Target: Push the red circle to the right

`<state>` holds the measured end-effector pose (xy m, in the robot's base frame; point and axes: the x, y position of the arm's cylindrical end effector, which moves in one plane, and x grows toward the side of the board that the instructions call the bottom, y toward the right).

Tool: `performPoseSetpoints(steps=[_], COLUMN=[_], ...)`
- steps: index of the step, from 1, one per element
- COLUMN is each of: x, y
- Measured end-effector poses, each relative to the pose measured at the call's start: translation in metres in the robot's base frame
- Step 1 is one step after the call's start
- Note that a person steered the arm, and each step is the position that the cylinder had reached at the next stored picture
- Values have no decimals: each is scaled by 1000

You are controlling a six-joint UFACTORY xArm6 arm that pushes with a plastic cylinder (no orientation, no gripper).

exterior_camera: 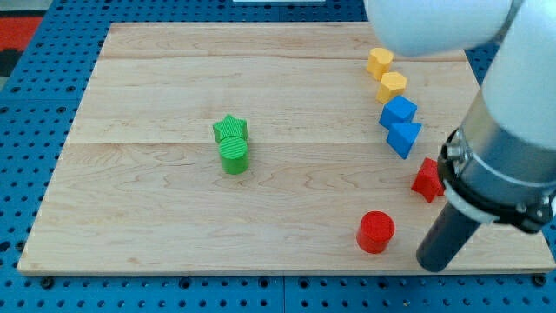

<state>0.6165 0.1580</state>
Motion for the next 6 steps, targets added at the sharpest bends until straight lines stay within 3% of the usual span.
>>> performPoseSetpoints(steps=[2, 3, 6], x=[-2, -26, -35], y=[-105, -105, 10])
